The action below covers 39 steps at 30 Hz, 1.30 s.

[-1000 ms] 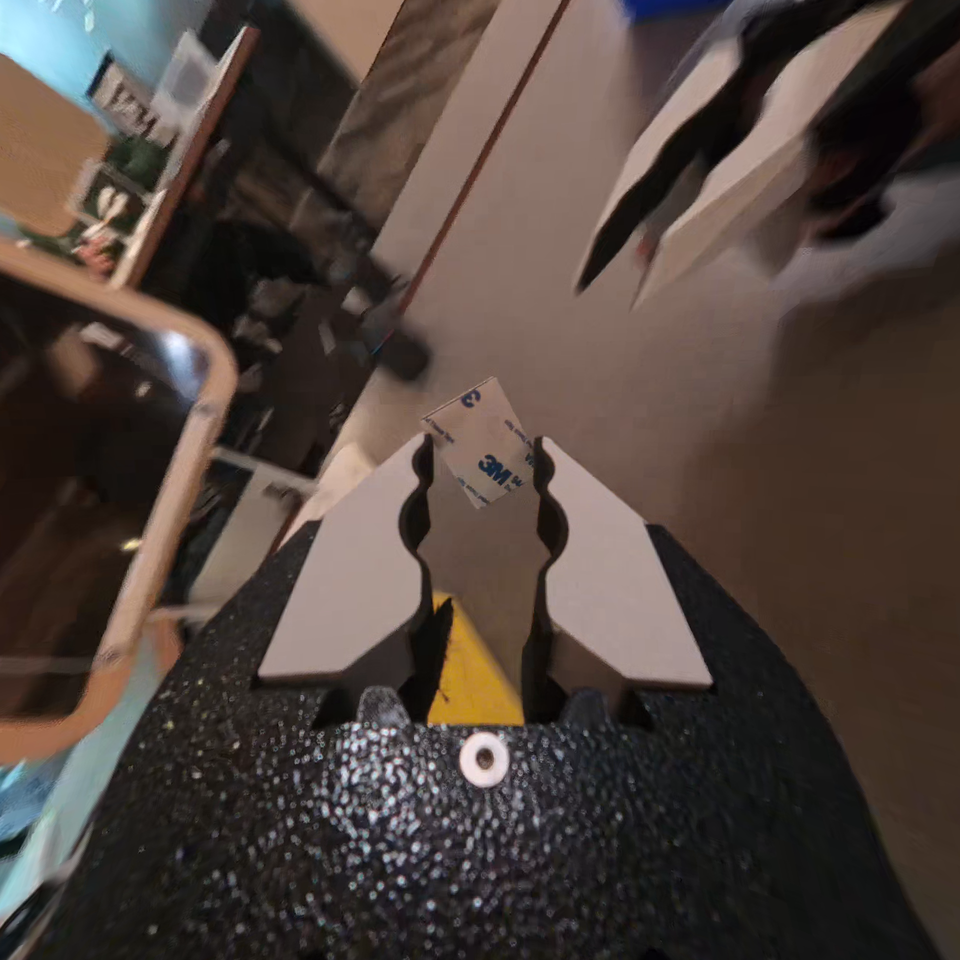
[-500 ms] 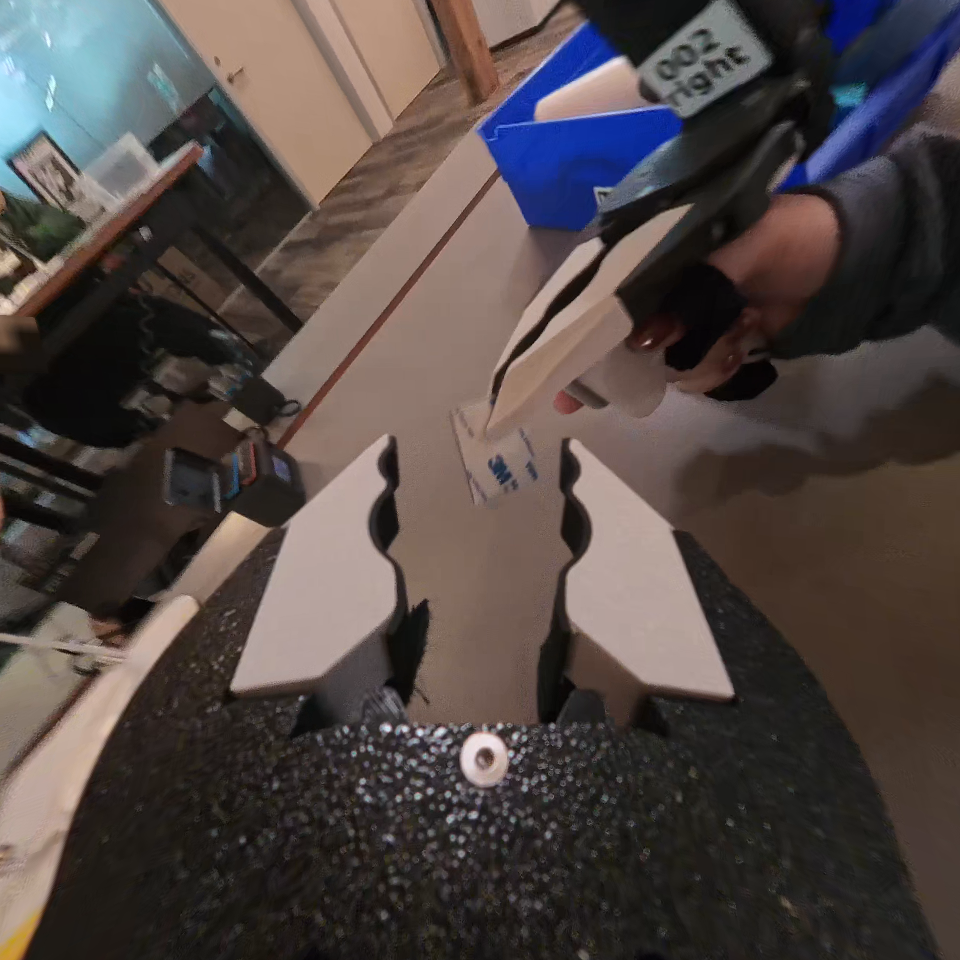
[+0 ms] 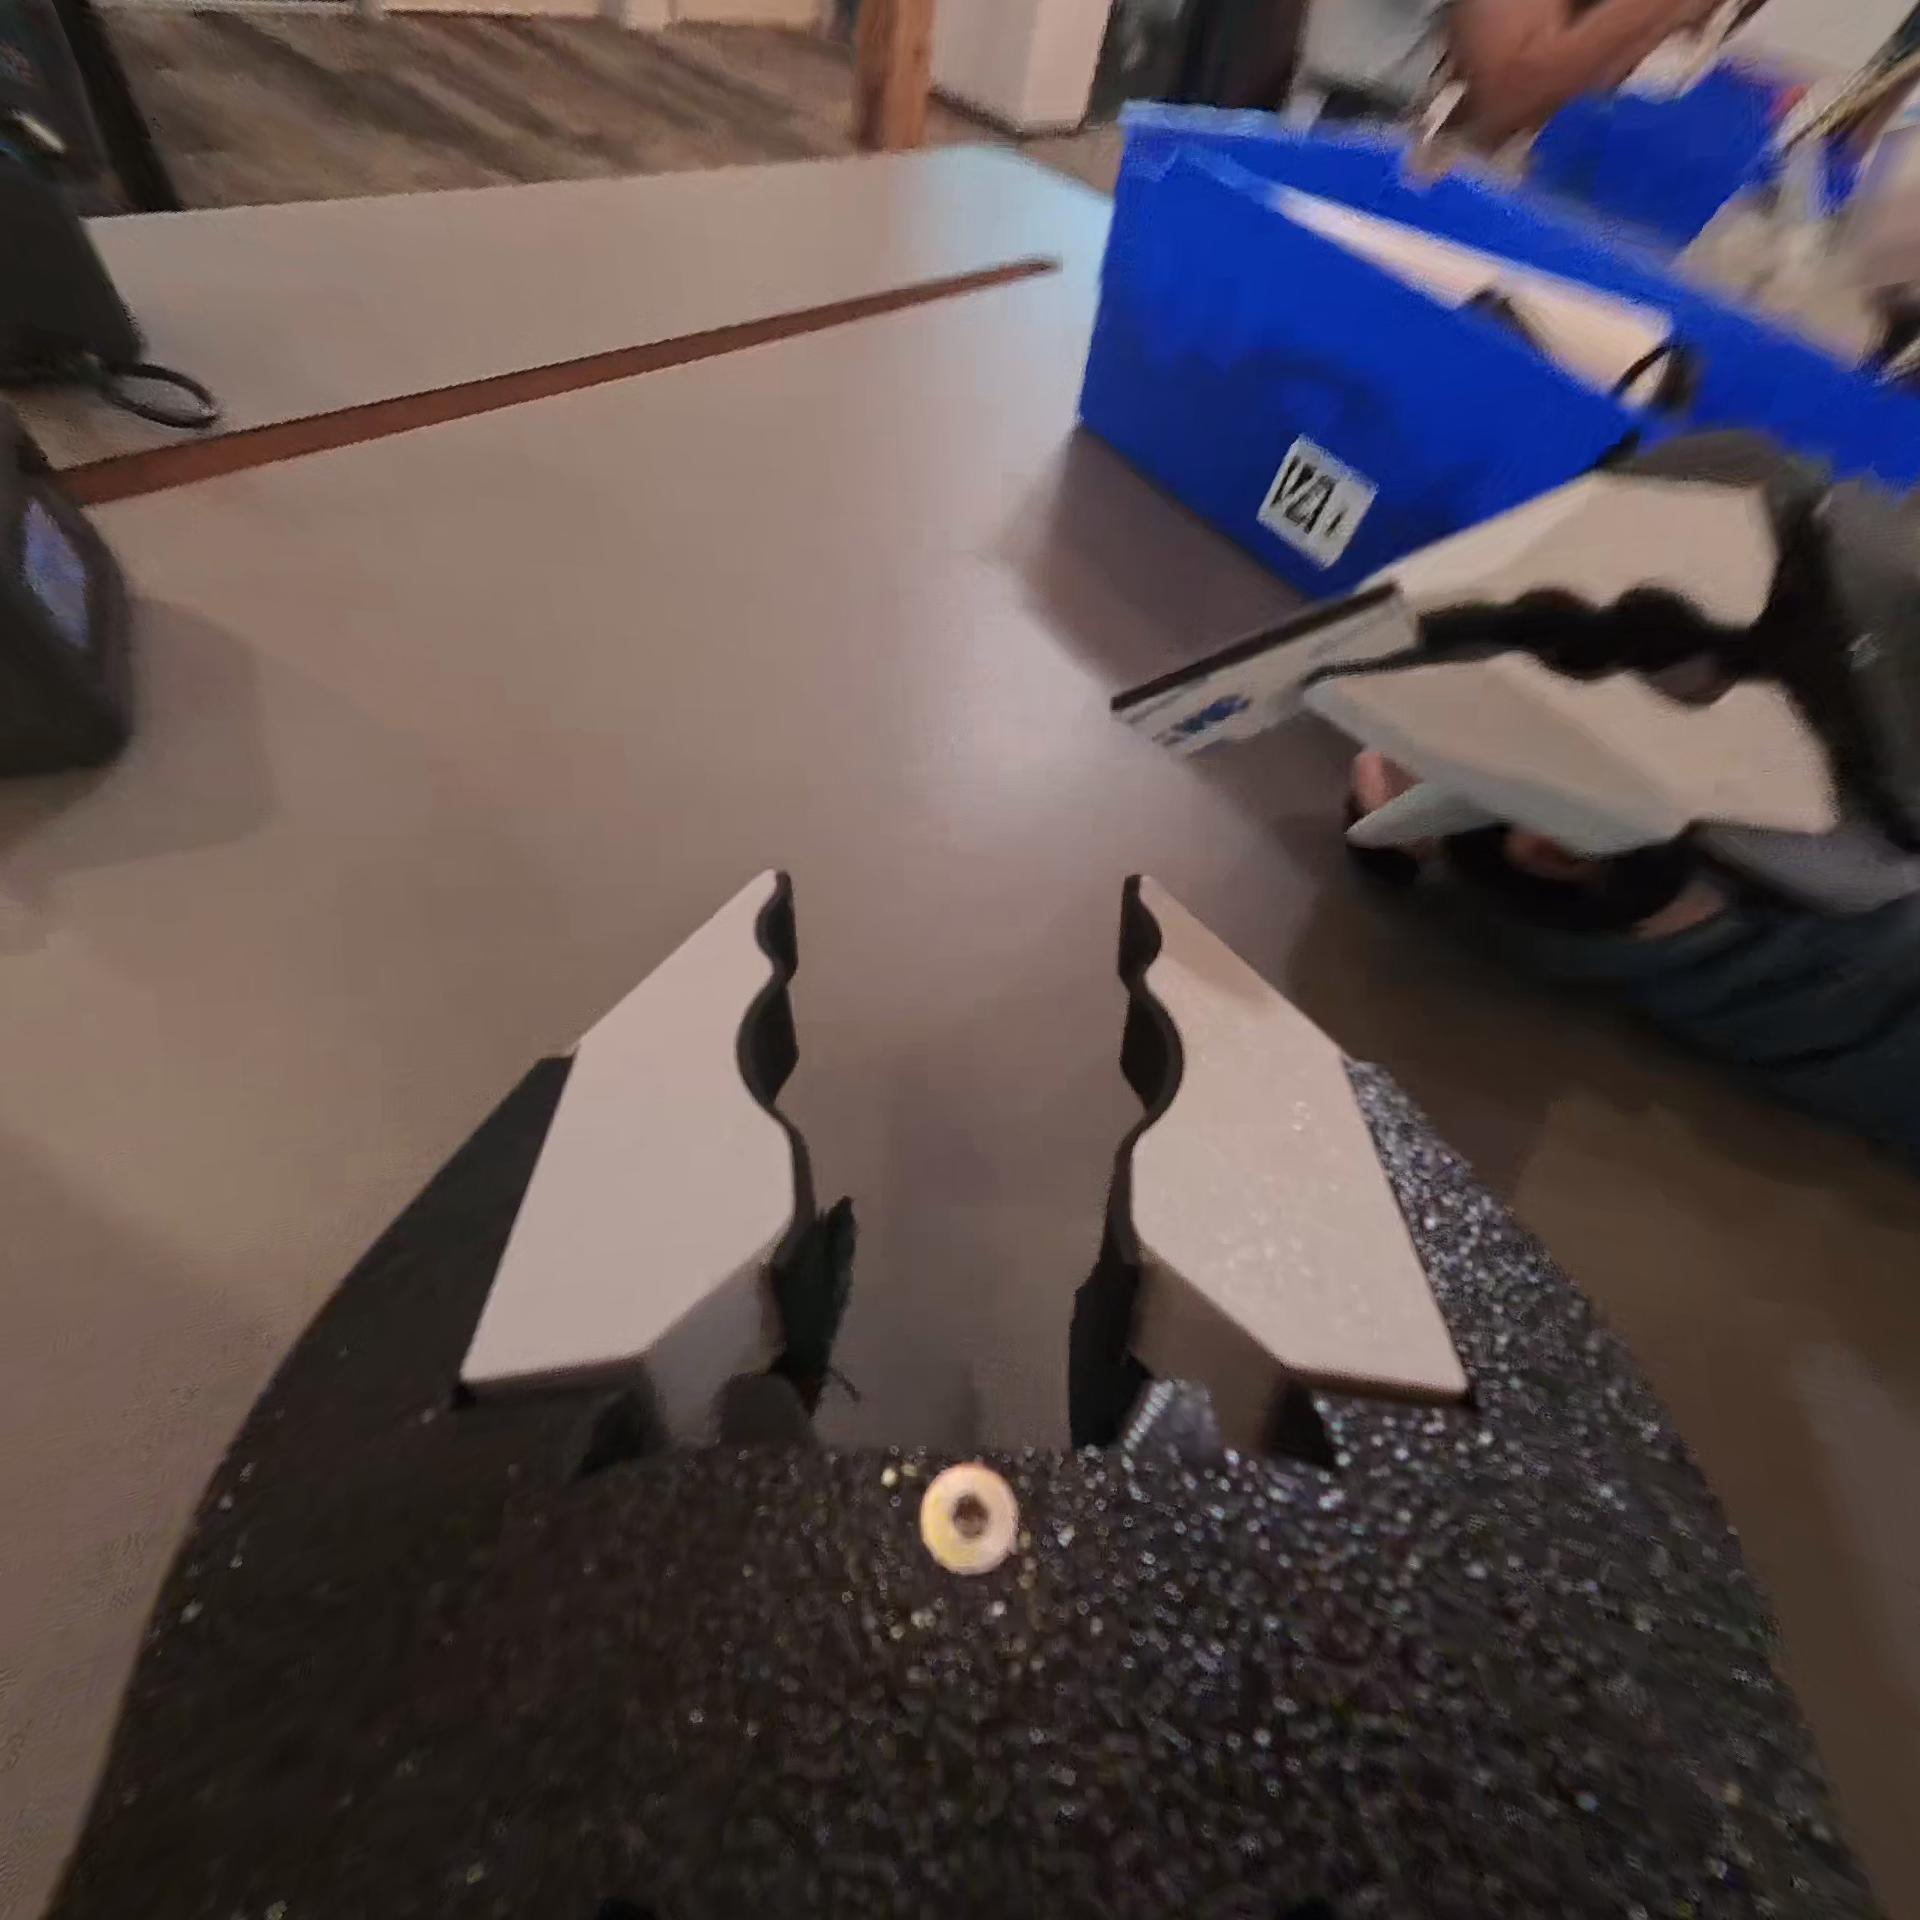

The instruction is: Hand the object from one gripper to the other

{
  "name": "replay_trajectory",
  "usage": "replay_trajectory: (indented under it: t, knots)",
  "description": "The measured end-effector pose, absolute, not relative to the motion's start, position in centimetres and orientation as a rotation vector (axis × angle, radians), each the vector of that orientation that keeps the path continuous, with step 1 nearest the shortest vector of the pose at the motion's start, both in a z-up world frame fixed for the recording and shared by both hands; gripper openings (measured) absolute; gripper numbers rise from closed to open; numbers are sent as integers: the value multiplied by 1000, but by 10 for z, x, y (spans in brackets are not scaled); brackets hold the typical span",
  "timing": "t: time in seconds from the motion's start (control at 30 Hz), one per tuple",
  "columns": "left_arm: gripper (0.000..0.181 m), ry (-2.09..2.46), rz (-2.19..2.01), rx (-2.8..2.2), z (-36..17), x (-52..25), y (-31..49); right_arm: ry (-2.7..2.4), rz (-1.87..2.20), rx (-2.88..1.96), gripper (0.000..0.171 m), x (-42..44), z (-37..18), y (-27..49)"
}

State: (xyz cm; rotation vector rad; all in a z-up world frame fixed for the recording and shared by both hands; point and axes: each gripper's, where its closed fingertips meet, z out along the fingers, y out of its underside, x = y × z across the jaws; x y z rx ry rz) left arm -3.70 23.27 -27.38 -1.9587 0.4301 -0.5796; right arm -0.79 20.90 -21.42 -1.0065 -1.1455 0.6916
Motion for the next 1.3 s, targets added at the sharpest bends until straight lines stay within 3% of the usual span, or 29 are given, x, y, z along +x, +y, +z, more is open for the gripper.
replay_trajectory:
  t: [0.13,0.2,0.3,0.53,0.63,0.7,0.87,1.03,1.3]
  knots:
    - [54,314,-1022,-1798,-249,-35,217,-1151,497,-868,2,-8,-204,201]
    - [41,256,-1343,-1607,-219,-35,202,-1174,349,-780,1,-7,-202,198]
    - [44,137,-1622,-1499,-204,-44,195,-1258,84,-611,1,-12,-205,187]
    - [37,205,-1741,-1624,-219,-20,181,-1411,-323,-288,1,-29,-219,159]
    - [12,220,-1806,-1606,-218,-15,176,-1438,-351,-240,1,-32,-223,153]
    - [5,224,-1808,-1598,-219,-16,176,-1459,-340,-240,3,-34,-227,151]
    - [1,225,-1664,-1465,-203,-36,184,-1423,-86,-415,28,-28,-220,155]
    - [0,347,-1338,-1361,-188,-49,184,-1410,613,-948,29,-31,-227,161]
    - [1,378,-1423,-1276,-179,-34,172,-1133,1359,-1371,29,-40,-220,159]
